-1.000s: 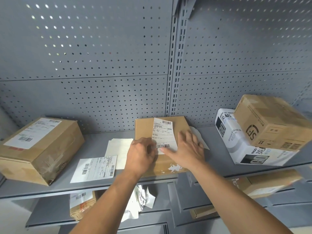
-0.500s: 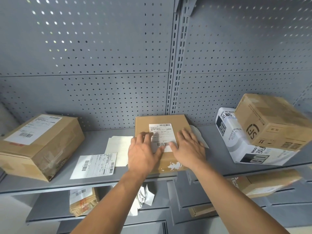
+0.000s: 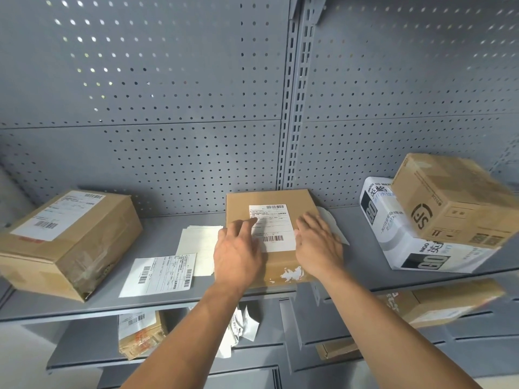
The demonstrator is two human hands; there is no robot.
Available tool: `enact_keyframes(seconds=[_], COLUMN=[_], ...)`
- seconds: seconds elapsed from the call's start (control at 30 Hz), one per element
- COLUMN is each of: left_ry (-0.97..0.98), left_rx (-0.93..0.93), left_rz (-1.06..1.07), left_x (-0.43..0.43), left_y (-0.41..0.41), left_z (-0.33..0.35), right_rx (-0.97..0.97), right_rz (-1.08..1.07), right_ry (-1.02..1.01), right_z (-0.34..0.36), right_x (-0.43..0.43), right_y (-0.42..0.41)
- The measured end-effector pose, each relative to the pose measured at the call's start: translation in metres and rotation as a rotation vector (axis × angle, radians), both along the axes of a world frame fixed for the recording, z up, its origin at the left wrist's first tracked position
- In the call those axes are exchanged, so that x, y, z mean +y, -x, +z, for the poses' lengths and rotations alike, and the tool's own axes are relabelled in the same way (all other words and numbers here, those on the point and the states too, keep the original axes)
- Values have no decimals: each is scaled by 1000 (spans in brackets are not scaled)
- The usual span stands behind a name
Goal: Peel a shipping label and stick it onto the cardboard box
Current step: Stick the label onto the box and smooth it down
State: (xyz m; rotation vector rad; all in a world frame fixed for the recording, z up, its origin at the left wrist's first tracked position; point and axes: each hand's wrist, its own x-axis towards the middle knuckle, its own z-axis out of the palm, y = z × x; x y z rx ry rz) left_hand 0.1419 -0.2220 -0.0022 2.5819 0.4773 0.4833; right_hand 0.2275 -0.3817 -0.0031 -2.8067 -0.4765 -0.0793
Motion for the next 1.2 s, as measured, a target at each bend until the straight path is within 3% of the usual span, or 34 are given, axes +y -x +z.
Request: enact_keyframes(seconds=[0.23,0.67,0.8,1.03,1.2], left_ry=[-77,8,-23,-99,-73], left_rx=[38,6,73,230,187], left_rz=[25,-66,-102,-23,28], left_x=[1,6,13,19,18], left_y=[-3,3,-3,-31,-37], left_z=[-5,3,9,15,7], right_rx=[44,-9,-22,89,50], right_rz=[-24,3,15,40,20], right_ry=[19,-87,-7,65,40], right_z=[4,3,17,15,8], right_x=[6,-3,-1,17,18], right_y=[5,-7,-12,-24,-28])
